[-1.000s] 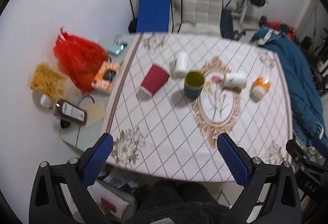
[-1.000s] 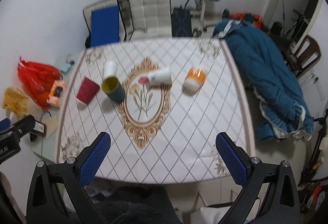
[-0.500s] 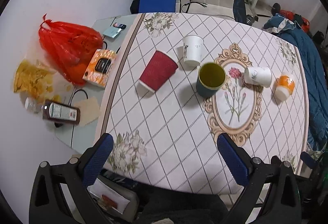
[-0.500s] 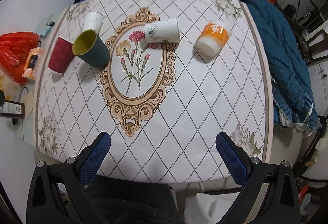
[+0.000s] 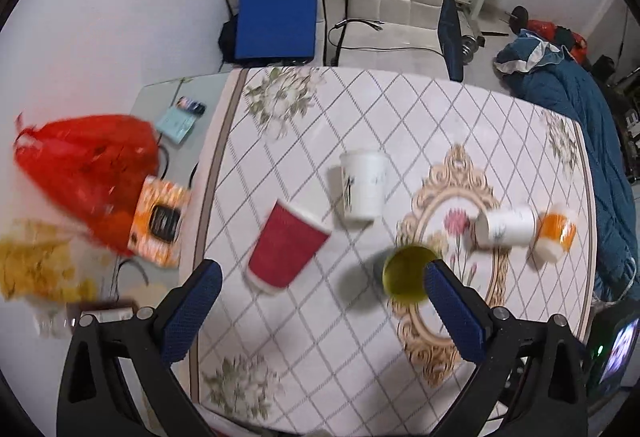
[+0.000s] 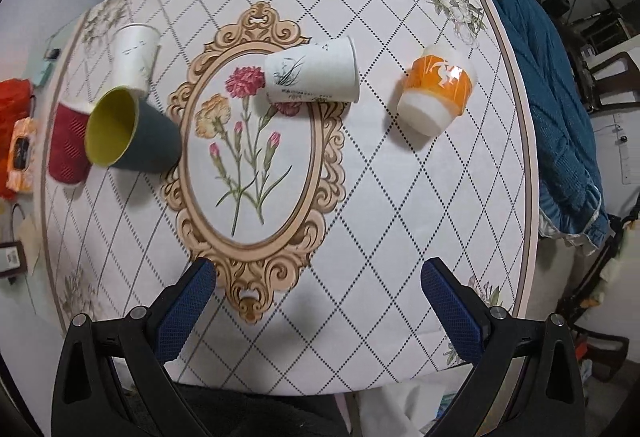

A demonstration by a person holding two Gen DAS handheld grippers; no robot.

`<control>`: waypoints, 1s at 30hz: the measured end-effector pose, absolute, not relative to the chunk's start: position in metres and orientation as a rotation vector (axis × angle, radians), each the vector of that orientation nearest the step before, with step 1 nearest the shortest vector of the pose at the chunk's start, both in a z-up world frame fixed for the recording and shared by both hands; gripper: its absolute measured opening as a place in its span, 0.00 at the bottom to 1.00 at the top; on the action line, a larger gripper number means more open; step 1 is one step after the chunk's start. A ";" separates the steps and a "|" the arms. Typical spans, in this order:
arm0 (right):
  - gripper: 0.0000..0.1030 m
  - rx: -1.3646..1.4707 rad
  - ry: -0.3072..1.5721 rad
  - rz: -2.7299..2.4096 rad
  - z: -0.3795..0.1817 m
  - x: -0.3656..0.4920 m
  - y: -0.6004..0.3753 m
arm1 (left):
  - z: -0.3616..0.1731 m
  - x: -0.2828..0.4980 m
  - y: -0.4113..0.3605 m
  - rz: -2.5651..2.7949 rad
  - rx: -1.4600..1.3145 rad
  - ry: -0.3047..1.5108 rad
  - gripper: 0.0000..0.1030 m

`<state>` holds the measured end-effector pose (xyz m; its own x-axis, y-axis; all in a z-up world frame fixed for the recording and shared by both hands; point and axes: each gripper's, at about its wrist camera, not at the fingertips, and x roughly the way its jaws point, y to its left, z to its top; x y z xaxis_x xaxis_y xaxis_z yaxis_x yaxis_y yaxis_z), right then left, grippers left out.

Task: Flip cup upside down
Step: 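Move the left gripper toward the upright white bird-print paper cup, then close the left gripper around the white paper cup's body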

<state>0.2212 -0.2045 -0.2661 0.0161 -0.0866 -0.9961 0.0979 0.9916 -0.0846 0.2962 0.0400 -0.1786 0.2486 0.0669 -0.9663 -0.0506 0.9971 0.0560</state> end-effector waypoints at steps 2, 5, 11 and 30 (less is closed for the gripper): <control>1.00 0.010 1.559 -0.164 -0.272 0.231 -0.206 | -0.191 0.323 0.041 0.063 0.020 1.337 1.00; 1.00 0.020 1.583 -0.197 -0.285 0.245 -0.208 | -0.214 0.357 0.038 0.047 0.055 1.372 1.00; 1.00 0.044 1.630 -0.245 -0.313 0.271 -0.207 | -0.277 0.403 0.035 0.006 0.079 1.504 1.00; 1.00 0.082 1.717 -0.275 -0.350 0.301 -0.196 | -0.375 0.426 0.016 -0.085 0.107 1.692 0.99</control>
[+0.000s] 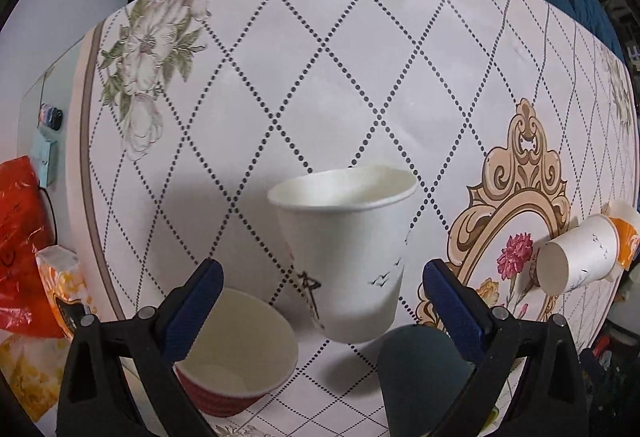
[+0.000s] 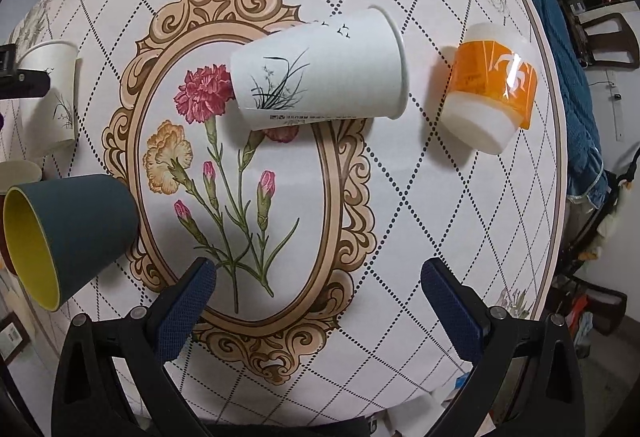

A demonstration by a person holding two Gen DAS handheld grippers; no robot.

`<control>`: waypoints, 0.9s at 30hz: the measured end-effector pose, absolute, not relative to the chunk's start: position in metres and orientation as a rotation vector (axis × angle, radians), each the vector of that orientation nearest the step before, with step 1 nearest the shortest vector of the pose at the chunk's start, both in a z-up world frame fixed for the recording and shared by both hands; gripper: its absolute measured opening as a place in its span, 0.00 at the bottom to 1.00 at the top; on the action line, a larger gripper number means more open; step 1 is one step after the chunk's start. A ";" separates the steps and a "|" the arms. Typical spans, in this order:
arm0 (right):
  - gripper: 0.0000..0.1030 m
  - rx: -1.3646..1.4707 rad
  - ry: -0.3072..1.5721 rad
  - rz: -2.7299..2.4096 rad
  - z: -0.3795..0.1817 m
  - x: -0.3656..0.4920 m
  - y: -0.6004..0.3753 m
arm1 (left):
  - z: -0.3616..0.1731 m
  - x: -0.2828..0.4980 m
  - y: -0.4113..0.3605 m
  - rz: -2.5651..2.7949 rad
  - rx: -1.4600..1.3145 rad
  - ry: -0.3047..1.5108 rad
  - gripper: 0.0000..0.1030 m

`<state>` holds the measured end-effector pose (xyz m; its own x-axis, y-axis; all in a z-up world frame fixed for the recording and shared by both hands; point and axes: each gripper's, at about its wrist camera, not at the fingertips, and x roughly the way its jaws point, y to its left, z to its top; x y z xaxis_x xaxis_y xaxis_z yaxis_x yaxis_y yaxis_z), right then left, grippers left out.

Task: Flip cup upside down
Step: 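Close the left gripper around the white paper cup's body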

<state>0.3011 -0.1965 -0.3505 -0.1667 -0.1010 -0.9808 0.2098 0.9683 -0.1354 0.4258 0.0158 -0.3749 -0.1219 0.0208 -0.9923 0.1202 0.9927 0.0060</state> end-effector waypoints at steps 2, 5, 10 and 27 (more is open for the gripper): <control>1.00 0.086 1.721 -0.279 -0.352 0.300 -0.196 | -0.379 0.425 0.014 -0.088 0.111 1.699 0.96; 1.00 0.091 1.723 -0.287 -0.352 0.300 -0.198 | -0.387 0.422 0.009 -0.091 0.120 1.704 0.95; 1.00 0.093 1.719 -0.297 -0.350 0.301 -0.200 | -0.397 0.422 0.002 -0.098 0.154 1.701 0.79; 1.00 0.095 1.705 -0.325 -0.346 0.300 -0.200 | -0.384 0.423 0.005 -0.102 0.166 1.620 0.58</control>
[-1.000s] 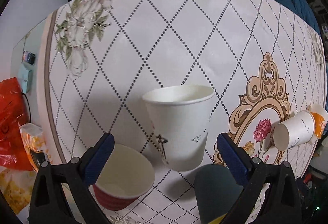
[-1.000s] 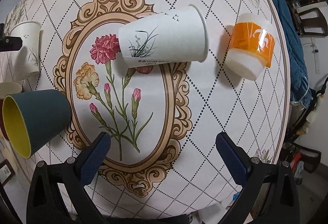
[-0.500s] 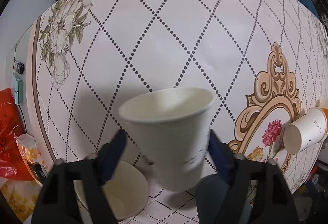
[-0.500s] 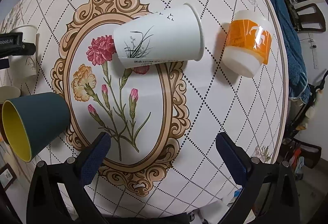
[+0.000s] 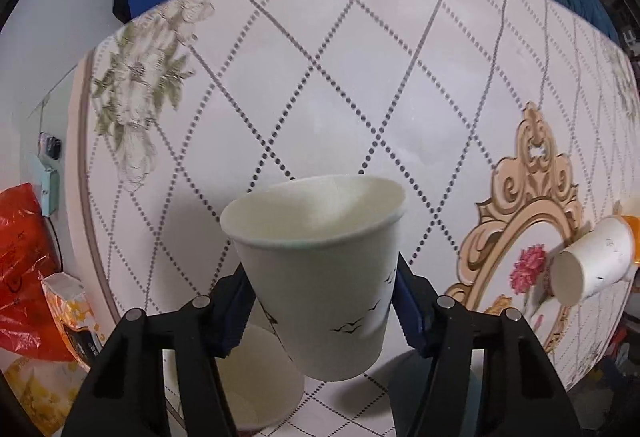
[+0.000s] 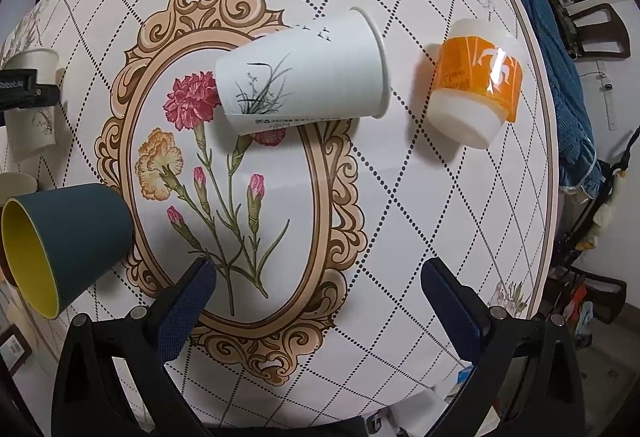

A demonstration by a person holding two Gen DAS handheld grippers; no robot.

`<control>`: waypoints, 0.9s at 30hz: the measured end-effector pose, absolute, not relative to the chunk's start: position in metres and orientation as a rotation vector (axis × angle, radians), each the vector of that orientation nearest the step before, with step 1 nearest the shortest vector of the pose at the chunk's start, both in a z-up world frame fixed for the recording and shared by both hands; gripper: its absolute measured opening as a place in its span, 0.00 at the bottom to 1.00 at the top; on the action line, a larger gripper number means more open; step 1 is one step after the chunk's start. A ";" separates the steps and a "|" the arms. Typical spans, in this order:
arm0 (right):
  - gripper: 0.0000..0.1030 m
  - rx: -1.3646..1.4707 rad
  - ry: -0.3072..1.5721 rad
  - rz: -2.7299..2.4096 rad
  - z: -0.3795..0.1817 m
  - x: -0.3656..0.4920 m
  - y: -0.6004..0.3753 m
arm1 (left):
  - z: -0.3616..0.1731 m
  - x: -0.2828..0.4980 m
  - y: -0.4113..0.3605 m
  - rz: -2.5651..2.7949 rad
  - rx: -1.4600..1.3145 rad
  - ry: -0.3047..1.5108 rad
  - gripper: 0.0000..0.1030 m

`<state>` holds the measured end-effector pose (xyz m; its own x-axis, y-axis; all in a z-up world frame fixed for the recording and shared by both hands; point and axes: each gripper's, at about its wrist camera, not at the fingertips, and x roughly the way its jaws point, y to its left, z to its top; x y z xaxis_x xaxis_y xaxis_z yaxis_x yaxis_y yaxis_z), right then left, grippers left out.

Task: Flip cup upside down
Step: 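Close the left gripper around the white paper cup's body, then lift the white cup with the left gripper and carry it toward the flower frame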

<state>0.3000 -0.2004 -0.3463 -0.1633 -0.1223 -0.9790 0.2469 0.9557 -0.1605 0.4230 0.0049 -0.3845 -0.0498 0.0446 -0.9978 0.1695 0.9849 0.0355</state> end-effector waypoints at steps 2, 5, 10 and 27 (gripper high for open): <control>1.00 0.101 1.701 -0.327 -0.345 0.296 -0.202 | -0.370 0.419 0.007 -0.110 0.148 1.606 0.58; 1.00 0.109 1.697 -0.326 -0.342 0.289 -0.206 | -0.340 0.409 0.008 -0.129 0.139 1.580 0.58; 1.00 0.110 1.677 -0.309 -0.334 0.272 -0.211 | -0.292 0.378 0.011 -0.166 0.096 1.562 0.58; 1.00 0.074 1.648 -0.141 -0.319 0.185 -0.230 | -0.253 0.204 -0.032 -0.151 0.078 1.598 0.58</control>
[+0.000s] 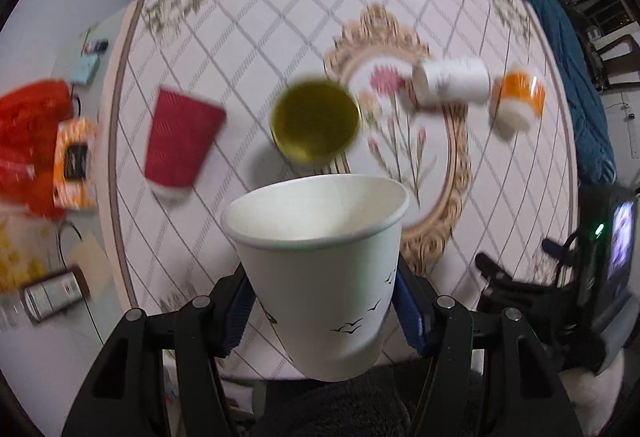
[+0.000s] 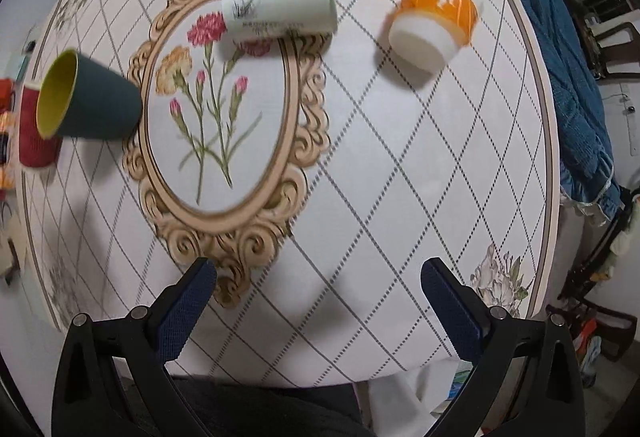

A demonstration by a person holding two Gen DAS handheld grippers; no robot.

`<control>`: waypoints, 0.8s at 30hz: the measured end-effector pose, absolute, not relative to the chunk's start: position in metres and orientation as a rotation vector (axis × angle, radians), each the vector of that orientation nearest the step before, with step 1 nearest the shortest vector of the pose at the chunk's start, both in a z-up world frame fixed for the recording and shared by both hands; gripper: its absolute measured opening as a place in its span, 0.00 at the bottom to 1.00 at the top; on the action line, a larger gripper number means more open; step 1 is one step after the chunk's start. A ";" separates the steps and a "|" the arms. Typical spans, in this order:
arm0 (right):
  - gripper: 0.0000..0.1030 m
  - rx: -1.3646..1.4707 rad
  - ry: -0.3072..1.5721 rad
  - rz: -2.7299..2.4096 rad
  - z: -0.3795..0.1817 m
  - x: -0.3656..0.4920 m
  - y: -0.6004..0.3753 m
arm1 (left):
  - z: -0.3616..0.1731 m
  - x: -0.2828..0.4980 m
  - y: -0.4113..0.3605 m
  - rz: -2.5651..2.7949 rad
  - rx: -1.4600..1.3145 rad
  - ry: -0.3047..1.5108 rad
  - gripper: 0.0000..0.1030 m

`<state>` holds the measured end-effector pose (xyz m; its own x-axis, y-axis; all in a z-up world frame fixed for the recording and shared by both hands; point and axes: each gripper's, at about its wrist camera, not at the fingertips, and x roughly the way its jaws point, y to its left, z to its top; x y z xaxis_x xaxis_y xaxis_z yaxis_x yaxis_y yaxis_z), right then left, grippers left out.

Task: Flip cup upside down
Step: 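Lift the white cup with the left gripper and carry it toward the flower frame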

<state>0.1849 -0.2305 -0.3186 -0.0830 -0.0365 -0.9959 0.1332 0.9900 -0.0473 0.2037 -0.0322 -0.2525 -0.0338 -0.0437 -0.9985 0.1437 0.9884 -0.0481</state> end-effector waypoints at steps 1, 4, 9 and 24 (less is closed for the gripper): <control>1.00 0.069 1.652 -0.134 -0.320 0.181 -0.233 | -0.259 0.195 -0.036 -0.145 0.077 1.614 0.58; 1.00 0.048 1.660 -0.113 -0.325 0.168 -0.240 | -0.282 0.173 -0.045 -0.126 0.080 1.655 0.58; 1.00 0.022 1.677 -0.098 -0.335 0.153 -0.251 | -0.322 0.157 -0.054 -0.097 0.077 1.728 0.58; 1.00 0.029 1.730 -0.183 -0.363 0.153 -0.290 | -0.412 0.182 -0.077 -0.143 0.050 1.892 0.59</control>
<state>0.1533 -0.2897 -0.3632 -0.1681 -0.0845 -0.9821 0.1227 0.9868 -0.1059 0.1821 -0.0774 -0.4121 -0.3207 -0.0368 -0.9465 0.1058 0.9916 -0.0744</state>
